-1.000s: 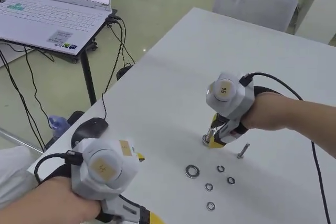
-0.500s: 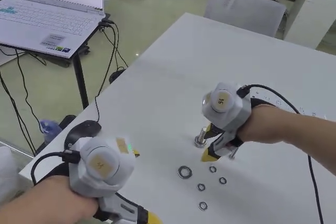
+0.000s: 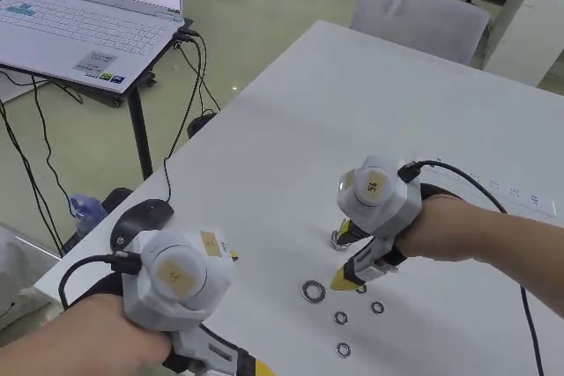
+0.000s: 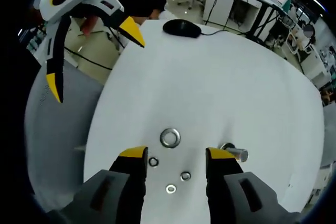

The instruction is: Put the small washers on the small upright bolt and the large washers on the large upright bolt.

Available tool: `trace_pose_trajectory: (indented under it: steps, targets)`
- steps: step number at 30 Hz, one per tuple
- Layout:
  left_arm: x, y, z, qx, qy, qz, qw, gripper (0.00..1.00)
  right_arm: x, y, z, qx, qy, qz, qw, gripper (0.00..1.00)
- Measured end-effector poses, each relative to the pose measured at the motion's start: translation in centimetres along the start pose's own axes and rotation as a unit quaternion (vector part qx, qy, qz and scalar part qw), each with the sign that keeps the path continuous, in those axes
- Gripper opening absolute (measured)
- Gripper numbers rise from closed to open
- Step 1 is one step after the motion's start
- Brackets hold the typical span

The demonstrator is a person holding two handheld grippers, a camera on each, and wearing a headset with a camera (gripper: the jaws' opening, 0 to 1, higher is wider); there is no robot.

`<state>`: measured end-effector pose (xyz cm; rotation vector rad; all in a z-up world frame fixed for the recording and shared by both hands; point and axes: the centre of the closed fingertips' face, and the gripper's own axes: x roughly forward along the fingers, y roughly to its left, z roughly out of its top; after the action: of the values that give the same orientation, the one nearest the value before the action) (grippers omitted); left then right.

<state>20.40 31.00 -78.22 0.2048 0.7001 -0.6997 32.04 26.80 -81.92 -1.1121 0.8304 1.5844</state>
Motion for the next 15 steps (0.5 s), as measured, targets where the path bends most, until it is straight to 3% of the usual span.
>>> trace_pose_trajectory:
  steps: [6, 15]
  targets:
    - [0.0, -0.1, 0.0, 0.001, -0.004, 0.001, 1.0, 0.95, 1.5, -0.3, 0.2, 0.001, -0.007, -0.012, 0.9999, 0.44]
    - [0.4, -0.7, -0.3, -0.002, 0.002, -0.004, 1.0, 0.95, 4.0, 0.1, -0.3, -0.018, 0.019, -0.001, 0.9997, 0.43]
